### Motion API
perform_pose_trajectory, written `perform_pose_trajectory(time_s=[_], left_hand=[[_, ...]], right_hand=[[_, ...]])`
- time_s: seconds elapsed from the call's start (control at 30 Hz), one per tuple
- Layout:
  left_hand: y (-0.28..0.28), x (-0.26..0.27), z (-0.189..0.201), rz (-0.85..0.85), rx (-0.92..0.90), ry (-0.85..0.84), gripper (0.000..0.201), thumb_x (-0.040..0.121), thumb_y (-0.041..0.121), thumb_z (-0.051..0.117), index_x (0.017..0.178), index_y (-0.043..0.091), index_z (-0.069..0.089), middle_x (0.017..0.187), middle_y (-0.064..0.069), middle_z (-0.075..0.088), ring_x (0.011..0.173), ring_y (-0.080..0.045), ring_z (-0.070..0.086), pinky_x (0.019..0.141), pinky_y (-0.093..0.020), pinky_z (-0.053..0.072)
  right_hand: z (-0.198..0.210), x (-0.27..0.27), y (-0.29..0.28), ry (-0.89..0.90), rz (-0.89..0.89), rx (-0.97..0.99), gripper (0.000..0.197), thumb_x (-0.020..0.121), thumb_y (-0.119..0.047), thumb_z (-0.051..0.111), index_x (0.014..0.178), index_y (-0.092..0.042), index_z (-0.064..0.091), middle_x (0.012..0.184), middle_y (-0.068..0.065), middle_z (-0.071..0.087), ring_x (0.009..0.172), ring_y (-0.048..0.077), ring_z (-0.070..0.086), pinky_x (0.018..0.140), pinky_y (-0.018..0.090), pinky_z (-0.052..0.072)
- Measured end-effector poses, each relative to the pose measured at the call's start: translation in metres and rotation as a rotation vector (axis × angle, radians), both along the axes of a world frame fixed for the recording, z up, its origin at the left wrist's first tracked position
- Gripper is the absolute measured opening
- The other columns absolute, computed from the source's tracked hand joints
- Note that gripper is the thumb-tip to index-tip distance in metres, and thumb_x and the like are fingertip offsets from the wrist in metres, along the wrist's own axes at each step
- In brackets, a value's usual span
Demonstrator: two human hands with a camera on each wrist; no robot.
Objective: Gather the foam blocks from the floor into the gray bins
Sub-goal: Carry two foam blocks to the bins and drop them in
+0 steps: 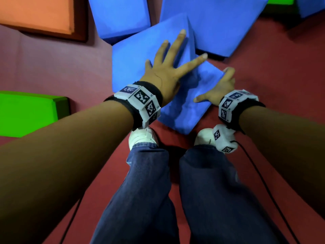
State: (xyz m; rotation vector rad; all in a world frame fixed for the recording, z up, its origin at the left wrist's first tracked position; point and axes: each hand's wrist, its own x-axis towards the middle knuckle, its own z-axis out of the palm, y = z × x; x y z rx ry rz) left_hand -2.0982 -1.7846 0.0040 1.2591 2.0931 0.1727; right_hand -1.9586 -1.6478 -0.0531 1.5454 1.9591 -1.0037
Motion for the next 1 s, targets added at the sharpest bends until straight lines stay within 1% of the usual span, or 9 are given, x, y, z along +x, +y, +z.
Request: perform_pose_trajectory(time_s=[0.07, 0.13, 0.27, 0.37, 0.47, 0.53, 0.63, 0.83, 1.0], left_hand=[[0.006, 0.002, 0.012, -0.007, -0.053, 0.026, 0.064, 0.084, 0.011, 0.049, 0.138, 0.043, 0.033, 0.158, -0.004, -0.016, 0.144, -0.040, -0.005, 0.098, -0.071, 0.028], [0.011, 0.000, 0.021, 0.020, -0.084, 0.055, 0.050, 0.081, 0.029, 0.056, 0.128, 0.029, 0.041, 0.158, -0.005, -0.015, 0.142, -0.044, 0.000, 0.094, -0.070, 0.033], [0.018, -0.009, 0.032, 0.117, -0.213, 0.065, 0.078, 0.069, 0.053, 0.074, 0.129, 0.022, 0.034, 0.157, -0.005, -0.018, 0.141, -0.047, 0.003, 0.095, -0.065, 0.037], [0.017, -0.013, 0.042, 0.231, -0.259, 0.089, 0.087, 0.067, 0.046, 0.079, 0.134, 0.023, 0.028, 0.157, -0.004, -0.018, 0.141, -0.046, 0.005, 0.093, -0.058, 0.042], [0.004, -0.020, 0.055, 0.352, -0.328, 0.142, 0.106, 0.066, 0.037, 0.079, 0.145, 0.038, 0.008, 0.156, -0.004, -0.020, 0.139, -0.044, 0.015, 0.091, -0.053, 0.043], [-0.016, -0.030, 0.067, 0.452, -0.388, 0.148, 0.118, 0.065, 0.036, 0.081, 0.144, 0.048, -0.006, 0.156, -0.008, -0.021, 0.132, -0.044, 0.027, 0.092, -0.051, 0.042], [-0.062, -0.043, 0.089, 0.636, -0.481, 0.061, 0.121, 0.065, 0.034, 0.082, 0.142, 0.053, -0.009, 0.156, -0.014, -0.008, 0.124, -0.043, 0.036, 0.093, -0.051, 0.041], [-0.167, -0.009, 0.163, 1.013, -0.518, 0.027, 0.105, 0.070, 0.023, 0.069, 0.143, 0.053, -0.001, 0.144, -0.011, 0.019, 0.117, -0.038, 0.041, 0.095, -0.050, 0.038], [-0.254, 0.061, 0.270, 1.412, -0.455, -0.039, 0.100, 0.073, 0.017, 0.061, 0.143, 0.053, -0.001, 0.140, -0.011, 0.022, 0.113, -0.040, 0.044, 0.094, -0.046, 0.038]], right_hand=[[0.006, 0.012, -0.003, 0.056, -0.016, 0.020, 0.101, 0.044, -0.029, 0.094, 0.119, -0.012, 0.028, 0.127, 0.013, 0.040, 0.113, 0.024, 0.046, 0.088, 0.029, 0.040], [0.013, 0.022, -0.004, 0.098, -0.025, 0.038, 0.094, 0.044, -0.031, 0.094, 0.105, -0.015, 0.024, 0.111, 0.008, 0.044, 0.099, 0.022, 0.049, 0.074, 0.021, 0.034], [0.033, 0.030, -0.011, 0.111, 0.033, 0.068, 0.087, 0.049, -0.034, 0.093, 0.109, -0.008, 0.035, 0.108, 0.004, 0.033, 0.093, 0.018, 0.038, 0.079, 0.018, 0.032], [0.050, 0.025, -0.014, 0.097, 0.022, 0.046, 0.095, 0.054, -0.035, 0.091, 0.127, -0.010, 0.037, 0.121, 0.008, 0.038, 0.106, 0.021, 0.043, 0.095, 0.025, 0.034], [0.072, 0.014, -0.014, -0.075, 0.099, -0.070, 0.102, 0.059, -0.048, 0.084, 0.142, -0.017, 0.033, 0.138, 0.008, 0.030, 0.122, 0.024, 0.044, 0.099, 0.029, 0.036], [0.086, 0.005, -0.020, -0.169, 0.191, -0.121, 0.098, 0.060, -0.054, 0.080, 0.140, -0.017, 0.038, 0.135, 0.007, 0.029, 0.116, 0.027, 0.048, 0.092, 0.030, 0.039], [0.111, -0.012, -0.038, -0.176, 0.287, -0.096, 0.087, 0.060, -0.047, 0.081, 0.129, -0.013, 0.042, 0.124, 0.006, 0.033, 0.102, 0.026, 0.047, 0.081, 0.028, 0.037], [0.189, -0.040, -0.090, -0.138, 0.647, 0.014, 0.080, 0.056, -0.032, 0.083, 0.119, -0.006, 0.040, 0.114, 0.012, 0.048, 0.113, 0.032, 0.043, 0.077, 0.031, 0.039], [0.307, -0.052, -0.157, 0.050, 1.053, 0.044, 0.080, 0.063, -0.032, 0.082, 0.123, 0.000, 0.040, 0.122, 0.017, 0.049, 0.115, 0.035, 0.045, 0.099, 0.040, 0.036]])
